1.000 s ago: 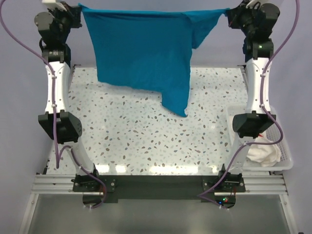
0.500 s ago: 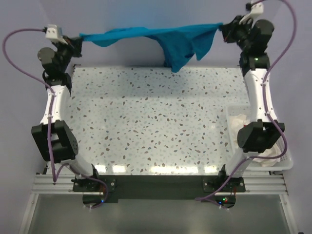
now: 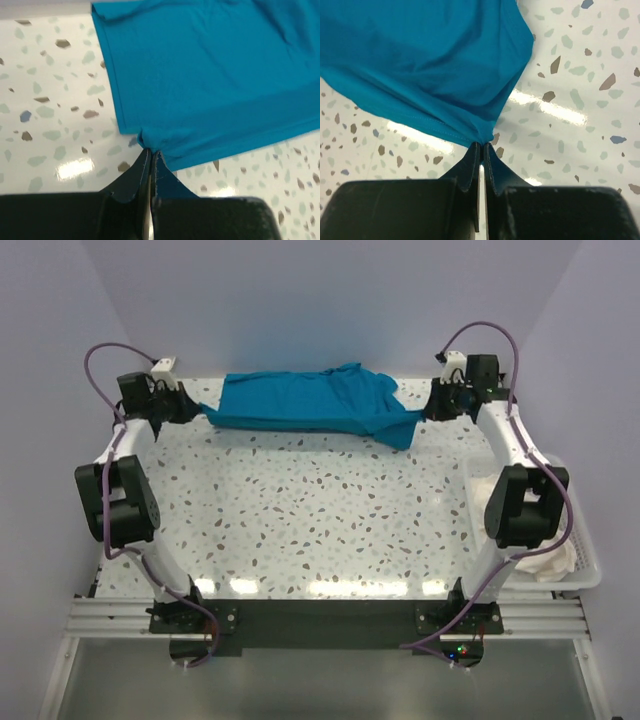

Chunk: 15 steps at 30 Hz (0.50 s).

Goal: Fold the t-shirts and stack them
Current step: Flatten the tshirt out

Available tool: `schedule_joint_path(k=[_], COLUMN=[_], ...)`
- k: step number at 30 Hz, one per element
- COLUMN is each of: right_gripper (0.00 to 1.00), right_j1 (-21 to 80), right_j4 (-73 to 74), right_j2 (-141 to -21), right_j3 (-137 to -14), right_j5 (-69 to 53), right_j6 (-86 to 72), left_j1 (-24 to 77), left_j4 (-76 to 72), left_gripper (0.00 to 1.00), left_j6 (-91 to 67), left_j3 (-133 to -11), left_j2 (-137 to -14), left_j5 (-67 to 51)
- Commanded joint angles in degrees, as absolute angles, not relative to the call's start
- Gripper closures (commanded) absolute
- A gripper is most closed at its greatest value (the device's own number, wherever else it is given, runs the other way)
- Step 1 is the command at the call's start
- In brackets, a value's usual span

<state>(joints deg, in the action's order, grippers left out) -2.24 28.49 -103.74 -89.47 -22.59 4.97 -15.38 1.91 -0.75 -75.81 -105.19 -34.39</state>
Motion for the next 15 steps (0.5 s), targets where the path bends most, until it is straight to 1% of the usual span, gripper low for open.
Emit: schedule_joint_path(k=[1, 2, 4, 5, 6, 8, 9, 11, 12, 13, 14, 15], right_gripper=[1.00, 1.00, 1.00, 1.00, 1.00, 1.00, 1.00, 1.00, 1.00, 1.00, 0.84, 0.65], right_j1=[-2.5, -2.5, -2.5, -2.5, -2.5, -2.1, -1.8, -0.4, 1.6, 3.0, 6.4, 8.0], right_j4=[40.7, 43.8, 52.7, 55.8, 61.0, 68.2, 70.4, 75.0, 75.8, 76.3, 77.7, 79.1], right_j2=[-102.7, -102.7, -102.5, -101.9, -101.4, -99.3, -98.4, -96.4, -94.1, -92.9, -91.8, -90.5], right_j3=[-96.9, -97.9, -99.4, -99.5, -98.8, -96.8, -93.9, -89.5, -84.9, -82.4, -80.3, -77.9], right_j5=[-24.0, -23.8, -23.7, -23.6, -23.3, -23.1, -22.9, -22.5, -22.1, -21.5, -20.2, -20.1], right_j6=[13.4, 15.2, 20.7, 22.8, 26.2, 31.7, 33.6, 38.6, 39.8, 40.9, 43.0, 44.5], left_j1=[-16.9, -17.2, -17.4, -17.7, -17.7, -17.7, -17.8, -17.8, -17.8, -17.8, -17.8, -17.7], left_j4=[23.7, 27.6, 35.7, 38.0, 41.6, 44.2, 47.0, 49.7, 51.7, 52.6, 53.3, 55.8], left_gripper=[1.00, 1.00, 1.00, 1.00, 1.00, 1.00, 1.00, 1.00, 1.00, 0.95, 0.91, 0.86], left_j6=[12.2, 17.2, 21.0, 26.1, 28.4, 34.6, 36.8, 43.2, 45.1, 48.6, 50.4, 52.5], left_j3=[-87.1, -88.2, -88.4, -87.6, -86.5, -81.2, -77.5, -73.8, -70.2, -68.3, -66.6, -63.8], left_j2=[-107.0, -107.0, -106.1, -104.3, -103.0, -98.5, -97.1, -93.5, -92.3, -90.1, -89.2, -88.6], left_j5=[-39.1, -39.6, -38.3, -37.6, -37.0, -34.5, -33.8, -32.2, -31.5, -30.8, -28.4, -27.5])
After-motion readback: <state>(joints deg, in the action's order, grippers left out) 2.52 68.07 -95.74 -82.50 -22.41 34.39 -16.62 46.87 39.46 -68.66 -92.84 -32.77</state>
